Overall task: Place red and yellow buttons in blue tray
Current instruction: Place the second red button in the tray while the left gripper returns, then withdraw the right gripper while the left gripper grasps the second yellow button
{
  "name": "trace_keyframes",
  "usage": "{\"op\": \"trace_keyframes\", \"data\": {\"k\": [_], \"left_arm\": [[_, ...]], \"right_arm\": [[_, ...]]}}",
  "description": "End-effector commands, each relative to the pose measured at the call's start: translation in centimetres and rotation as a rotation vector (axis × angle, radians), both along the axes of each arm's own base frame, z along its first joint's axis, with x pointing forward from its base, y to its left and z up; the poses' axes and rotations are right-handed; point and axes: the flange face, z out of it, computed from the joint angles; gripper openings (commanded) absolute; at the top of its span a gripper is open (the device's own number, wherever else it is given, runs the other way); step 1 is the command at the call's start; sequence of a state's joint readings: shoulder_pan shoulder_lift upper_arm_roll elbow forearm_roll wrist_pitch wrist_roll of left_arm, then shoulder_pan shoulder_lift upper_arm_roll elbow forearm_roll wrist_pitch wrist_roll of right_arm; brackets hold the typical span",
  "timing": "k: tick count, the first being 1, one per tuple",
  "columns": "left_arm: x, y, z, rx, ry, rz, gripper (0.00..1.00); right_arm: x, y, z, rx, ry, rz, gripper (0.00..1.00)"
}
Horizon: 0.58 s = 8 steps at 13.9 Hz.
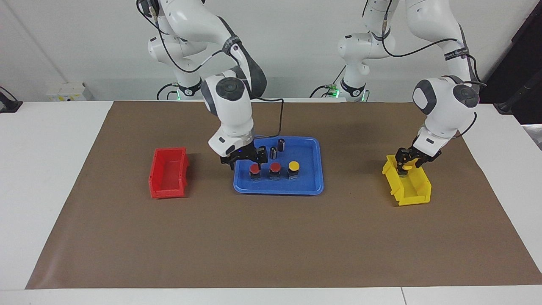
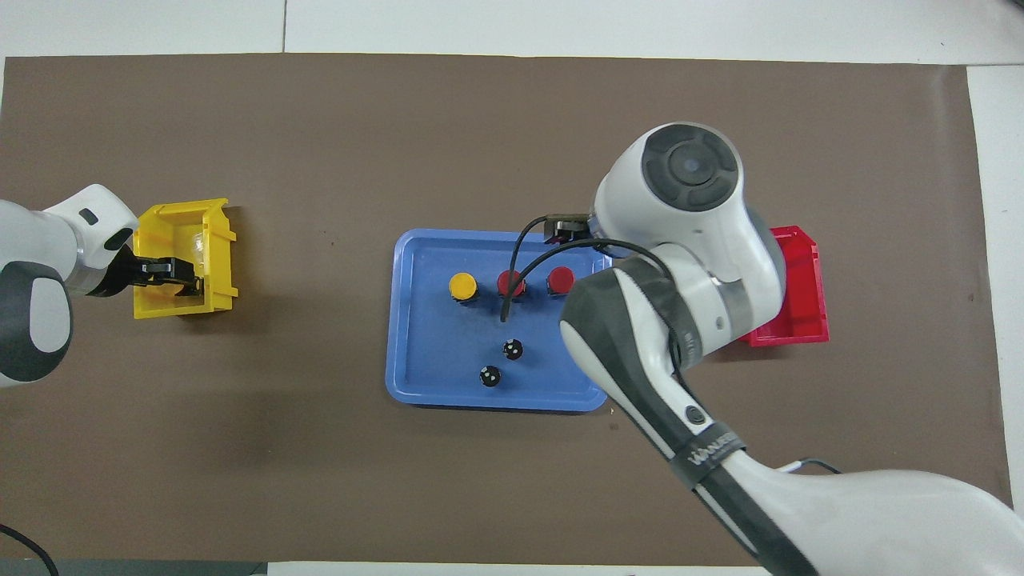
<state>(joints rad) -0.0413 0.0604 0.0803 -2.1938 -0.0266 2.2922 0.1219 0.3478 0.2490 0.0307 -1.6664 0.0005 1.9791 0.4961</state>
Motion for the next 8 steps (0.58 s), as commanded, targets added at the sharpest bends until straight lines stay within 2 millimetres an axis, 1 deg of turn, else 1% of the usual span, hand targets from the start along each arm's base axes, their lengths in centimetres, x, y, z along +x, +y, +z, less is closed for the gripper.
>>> {"op": "trace_keyframes", "data": {"k": [1, 2, 3, 4, 5, 6, 7, 8], "left_arm": [[-1.4, 0.5, -0.5, -0.012, -0.043, -0.002, 0.72], [-1.3, 0.3, -0.4, -0.012, -0.046, 0.001, 0.72], [-1.3, 0.0, -0.4, -0.012, -0.047, 0.0, 0.72], [-1.2, -0.1, -0.4, -0.012, -0.048, 0.001, 0.69], [-1.0, -0.1, -0.3, -0.012, -0.051, 0.003, 0.59], [-0.9, -0.3, -0.1, -0.012, -0.054, 0.003, 0.3], [-0.7, -0.3, 0.0, -0.012, -0.053, 0.003, 0.02], [0.3, -0.3, 1.6, -0.013, -0.063, 0.009, 0.01]], "right_arm": [[-0.1, -6.6, 6.8, -0.008, -0.026, -0.047, 1.0], [-0.5, -9.8, 8.6, -0.016, -0.014, -0.037, 1.0], [-1.4, -12.5, 10.4, -0.024, -0.002, -0.005, 1.0], [-2.4, -14.9, 12.1, -0.029, 0.012, -0.001, 1.0], [-3.5, -18.1, 13.6, -0.03, 0.03, -0.001, 1.0], [-4.5, -20.4, 15.0, -0.032, 0.039, 0.029, 1.0], [-5.0, -22.4, 16.0, -0.033, 0.049, 0.057, 1.0], [-5.5, -24.8, 16.9, -0.032, 0.072, 0.081, 1.0]]}}
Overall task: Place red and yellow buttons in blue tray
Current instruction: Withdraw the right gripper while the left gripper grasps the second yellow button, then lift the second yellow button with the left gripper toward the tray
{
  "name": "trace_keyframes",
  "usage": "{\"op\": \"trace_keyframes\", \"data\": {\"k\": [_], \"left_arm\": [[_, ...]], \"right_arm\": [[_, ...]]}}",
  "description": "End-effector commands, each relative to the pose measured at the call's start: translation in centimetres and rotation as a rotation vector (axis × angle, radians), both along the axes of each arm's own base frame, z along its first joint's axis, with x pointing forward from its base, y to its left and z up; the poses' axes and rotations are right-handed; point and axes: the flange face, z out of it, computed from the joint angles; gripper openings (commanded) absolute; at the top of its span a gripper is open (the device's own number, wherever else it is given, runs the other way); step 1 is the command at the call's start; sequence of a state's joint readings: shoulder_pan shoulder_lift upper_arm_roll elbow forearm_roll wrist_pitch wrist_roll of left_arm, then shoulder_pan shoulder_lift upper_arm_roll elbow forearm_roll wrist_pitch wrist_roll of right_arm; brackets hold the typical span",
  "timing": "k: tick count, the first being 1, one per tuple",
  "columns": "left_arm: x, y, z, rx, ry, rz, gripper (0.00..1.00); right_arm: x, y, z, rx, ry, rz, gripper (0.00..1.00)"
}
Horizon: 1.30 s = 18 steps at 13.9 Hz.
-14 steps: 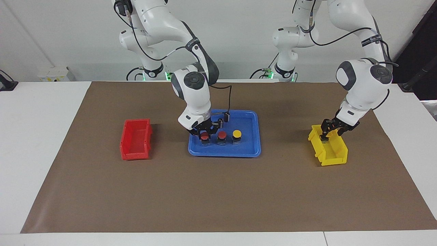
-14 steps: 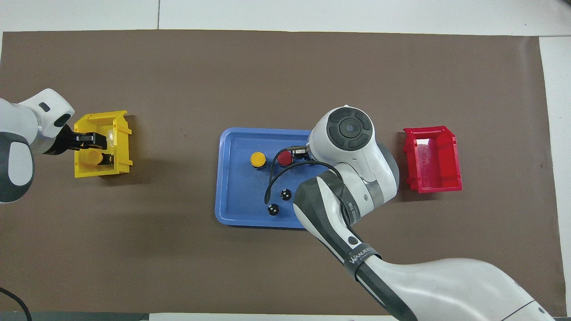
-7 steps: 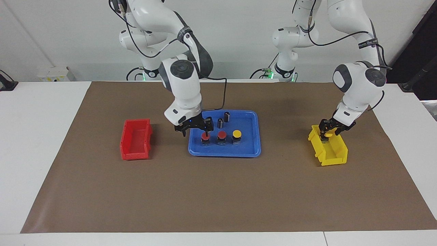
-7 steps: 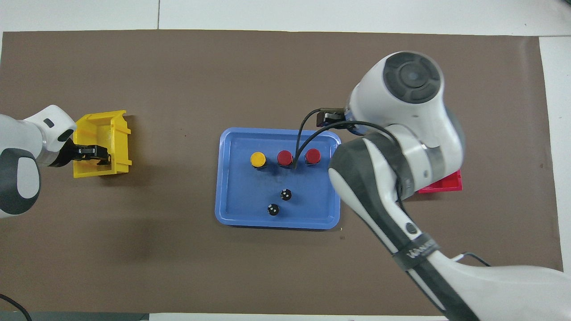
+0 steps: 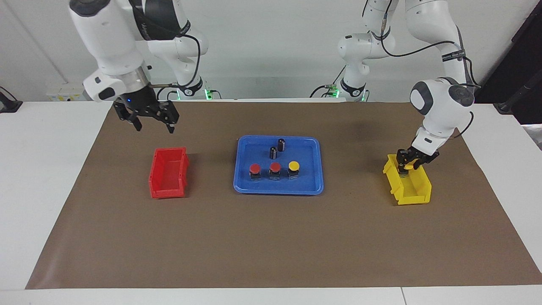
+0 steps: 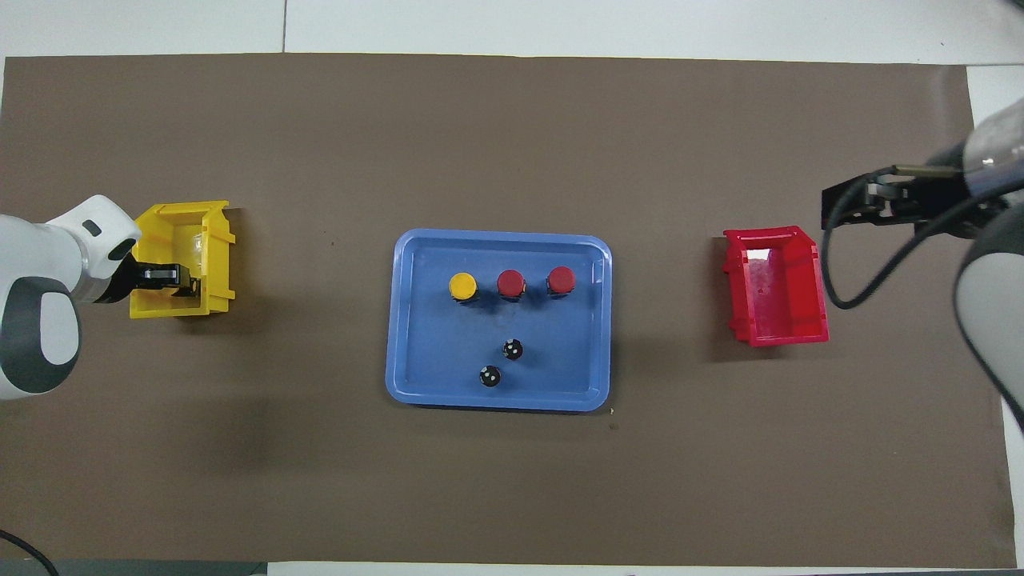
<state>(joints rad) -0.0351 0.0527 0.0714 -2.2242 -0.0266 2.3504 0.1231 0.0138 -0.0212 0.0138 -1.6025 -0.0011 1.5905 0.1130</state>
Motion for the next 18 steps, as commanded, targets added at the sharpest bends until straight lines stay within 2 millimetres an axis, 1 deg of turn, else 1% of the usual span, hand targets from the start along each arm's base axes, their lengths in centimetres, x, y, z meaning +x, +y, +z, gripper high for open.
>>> {"op": "trace_keyframes", "data": {"k": [1, 3, 4, 5, 6, 7, 8, 10, 11, 13, 15, 17, 18], "left_arm": [[1.3, -0.2, 3.5, -0.017, -0.007, 0.014, 0.01], [3.1, -0.8, 10.0, -0.025, 0.023, 0.023, 0.01], [3.8, -2.3, 13.1, -0.029, 0.022, 0.05, 0.01], [4.0, -5.1, 14.7, -0.034, 0.025, 0.083, 0.01], [3.8, -8.8, 14.5, -0.033, 0.027, 0.111, 0.01], [3.6, -10.6, 14.4, -0.034, 0.029, 0.129, 0.01], [3.5, -11.0, 14.4, -0.035, 0.031, 0.133, 0.01], [3.3, -12.4, 14.4, -0.036, 0.032, 0.135, 0.01], [3.0, -13.6, 14.3, -0.038, 0.032, 0.144, 0.01], [1.3, -19.0, 13.7, -0.046, 0.028, 0.154, 0.01], [-0.6, -24.7, 12.3, -0.06, 0.016, 0.167, 0.01], [-2.3, -28.7, 10.6, -0.071, 0.004, 0.157, 0.01], [-2.9, -30.2, 8.9, -0.069, 0.009, 0.149, 0.02]], "right_arm": [[-1.0, -4.5, 0.8, 0.004, 0.043, 0.068, 1.0], [-1.5, -6.7, 0.5, 0.003, 0.052, 0.061, 1.0], [-1.7, -7.9, 0.1, 0.008, 0.055, 0.043, 1.0], [-1.9, -8.4, 0.0, 0.01, 0.062, 0.033, 1.0], [-2.0, -8.5, 0.1, 0.011, 0.062, 0.03, 1.0], [-2.0, -9.4, 0.2, 0.01, 0.051, 0.013, 1.0], [-2.0, -9.9, 0.4, 0.009, 0.045, 0.004, 1.0], [-1.8, -9.4, 0.4, 0.005, 0.046, 0.01, 1.0], [-1.8, -9.3, 0.4, 0.005, 0.046, 0.013, 1.0], [-1.8, -9.1, 0.4, 0.001, 0.048, 0.018, 1.0], [-1.7, -9.2, 0.3, -0.002, 0.047, 0.018, 1.0], [-1.8, -9.2, 0.3, -0.002, 0.048, 0.018, 1.0], [-1.8, -9.1, 0.3, -0.002, 0.05, 0.019, 1.0]]}}
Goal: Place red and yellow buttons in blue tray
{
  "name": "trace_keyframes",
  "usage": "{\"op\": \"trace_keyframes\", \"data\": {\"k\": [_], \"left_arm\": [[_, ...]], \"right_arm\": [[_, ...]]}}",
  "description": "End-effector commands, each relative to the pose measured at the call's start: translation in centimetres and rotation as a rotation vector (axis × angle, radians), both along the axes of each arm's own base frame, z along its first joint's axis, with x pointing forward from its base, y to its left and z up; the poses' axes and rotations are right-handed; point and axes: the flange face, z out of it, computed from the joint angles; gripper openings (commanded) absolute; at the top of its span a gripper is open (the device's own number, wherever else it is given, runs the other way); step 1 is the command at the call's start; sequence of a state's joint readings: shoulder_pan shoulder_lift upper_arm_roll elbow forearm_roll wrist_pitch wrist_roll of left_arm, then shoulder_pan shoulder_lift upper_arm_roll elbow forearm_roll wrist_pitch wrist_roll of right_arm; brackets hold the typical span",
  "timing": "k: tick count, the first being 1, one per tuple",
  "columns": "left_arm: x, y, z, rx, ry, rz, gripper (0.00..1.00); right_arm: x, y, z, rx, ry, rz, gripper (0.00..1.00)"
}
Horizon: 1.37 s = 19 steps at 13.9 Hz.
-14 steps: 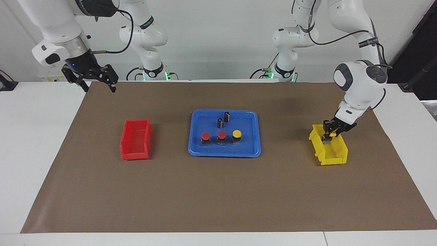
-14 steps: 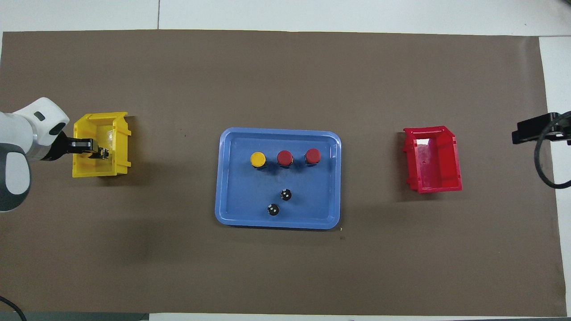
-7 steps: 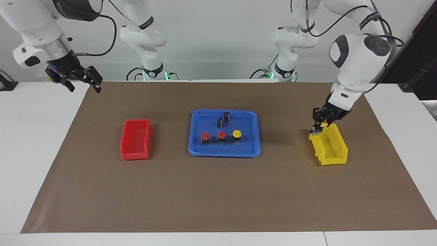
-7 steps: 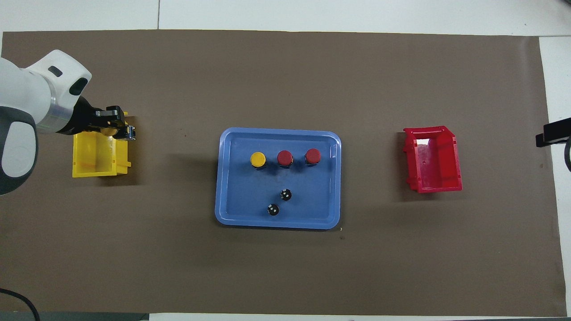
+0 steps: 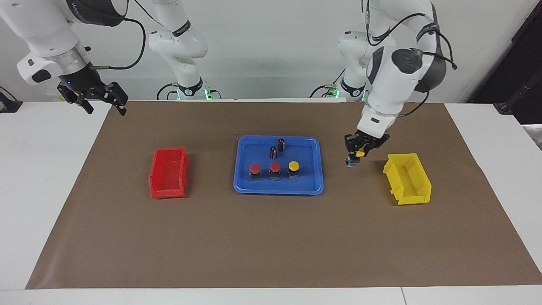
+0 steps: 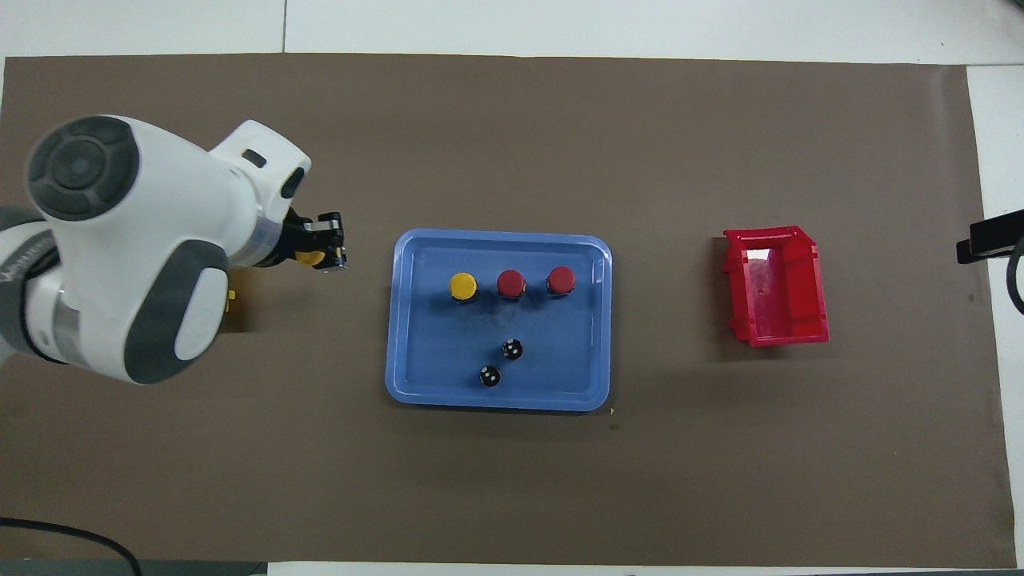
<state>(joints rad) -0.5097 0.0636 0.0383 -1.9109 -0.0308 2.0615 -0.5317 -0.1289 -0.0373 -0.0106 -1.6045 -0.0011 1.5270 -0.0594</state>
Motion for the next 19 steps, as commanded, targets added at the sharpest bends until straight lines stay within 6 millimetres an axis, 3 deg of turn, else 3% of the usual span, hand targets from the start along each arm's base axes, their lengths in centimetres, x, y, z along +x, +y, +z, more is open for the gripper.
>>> {"op": "trace_keyframes", "data": {"k": [1, 5, 12, 13, 14, 15, 17, 19], "left_arm": [[-1.7, -3.1, -3.4, -0.011, -0.005, -0.001, 0.01], [-4.4, -6.5, -8.1, 0.0, 0.015, -0.001, 0.01], [-4.4, -5.6, -11.2, 0.001, 0.009, -0.001, 0.04], [-4.3, -5.5, -11.2, -0.002, 0.005, 0.003, 0.22], [-4.1, -5.4, -11.2, -0.003, 0.004, 0.014, 0.7], [-3.9, -5.3, -10.8, -0.003, 0.004, 0.015, 0.87], [-3.5, -5.0, -10.2, 0.002, 0.003, 0.014, 0.99], [-2.8, -4.6, -6.9, 0.043, 0.021, -0.014, 1.0]], "right_arm": [[-0.1, -0.1, 0.1, -0.008, 0.001, 0.016, 1.0], [-0.1, 0.0, 0.0, -0.006, 0.002, 0.017, 1.0], [-0.2, 0.0, 0.0, -0.006, 0.004, 0.019, 1.0], [-0.2, 0.0, 0.1, -0.006, 0.002, 0.019, 1.0], [-0.2, 0.0, 0.0, -0.006, 0.005, 0.019, 1.0], [-0.2, 0.0, 0.0, -0.006, 0.004, 0.019, 1.0], [-0.2, 0.0, 0.0, -0.006, 0.004, 0.019, 1.0], [-0.2, 0.0, 0.0, -0.005, 0.005, 0.02, 1.0]]}}
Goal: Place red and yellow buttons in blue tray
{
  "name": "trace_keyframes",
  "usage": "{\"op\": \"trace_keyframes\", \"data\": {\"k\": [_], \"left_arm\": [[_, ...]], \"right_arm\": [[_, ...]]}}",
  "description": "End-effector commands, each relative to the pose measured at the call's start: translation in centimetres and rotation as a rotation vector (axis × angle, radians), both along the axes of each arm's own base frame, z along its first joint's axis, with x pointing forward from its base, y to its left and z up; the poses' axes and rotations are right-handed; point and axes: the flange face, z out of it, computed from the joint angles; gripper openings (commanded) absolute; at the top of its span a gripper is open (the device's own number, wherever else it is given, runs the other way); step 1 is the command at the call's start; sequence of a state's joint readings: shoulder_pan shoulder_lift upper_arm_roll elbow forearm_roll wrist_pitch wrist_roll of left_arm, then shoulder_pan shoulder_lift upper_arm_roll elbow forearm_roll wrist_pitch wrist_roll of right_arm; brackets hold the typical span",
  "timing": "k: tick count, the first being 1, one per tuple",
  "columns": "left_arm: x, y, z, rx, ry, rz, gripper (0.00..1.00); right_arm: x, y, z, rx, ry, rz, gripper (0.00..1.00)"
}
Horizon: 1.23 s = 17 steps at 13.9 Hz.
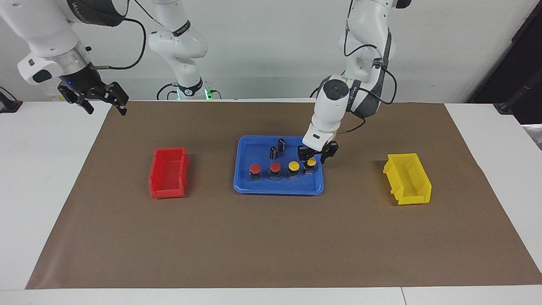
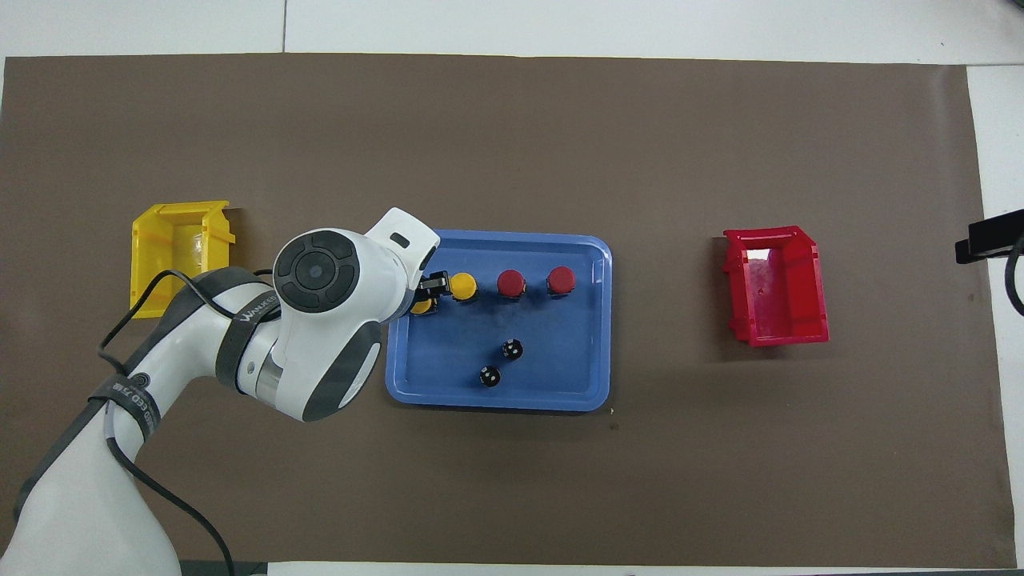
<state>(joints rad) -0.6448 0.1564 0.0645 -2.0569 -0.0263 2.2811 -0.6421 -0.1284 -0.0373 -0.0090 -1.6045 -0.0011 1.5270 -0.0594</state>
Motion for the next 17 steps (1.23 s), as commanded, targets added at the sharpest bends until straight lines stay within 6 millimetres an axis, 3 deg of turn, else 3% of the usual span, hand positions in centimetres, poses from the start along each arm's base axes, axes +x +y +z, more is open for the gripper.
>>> {"op": "trace_keyframes", "data": {"k": [1, 3, 5, 8, 10, 13, 17], "left_arm": [[1.5, 2.3, 5.3, 0.05, 0.025, -0.032, 1.0], [3.8, 6.9, 8.8, 0.076, 0.075, -0.131, 1.0], [5.1, 11.1, 10.8, 0.074, 0.073, -0.103, 1.0], [5.6, 21.3, 14.7, 0.069, 0.088, -0.097, 1.0], [5.7, 26.6, 15.9, 0.064, 0.086, -0.147, 1.0], [5.5, 29.6, 17.1, 0.062, 0.068, -0.251, 1.0], [5.1, 30.1, 19.0, 0.063, 0.037, -0.259, 1.0]], "right_arm": [[-0.2, -0.1, 0.0, -0.005, 0.005, 0.018, 1.0], [-0.2, 0.0, 0.0, -0.005, 0.007, 0.02, 1.0], [-0.2, 0.0, 0.0, -0.005, 0.007, 0.02, 1.0], [-0.3, 0.0, 0.0, -0.003, 0.008, 0.02, 1.0], [-0.3, 0.0, 0.0, -0.003, 0.008, 0.02, 1.0], [-0.3, 0.0, -0.1, -0.003, 0.009, 0.02, 1.0], [-0.3, 0.1, -0.1, -0.003, 0.011, 0.021, 1.0]]}}
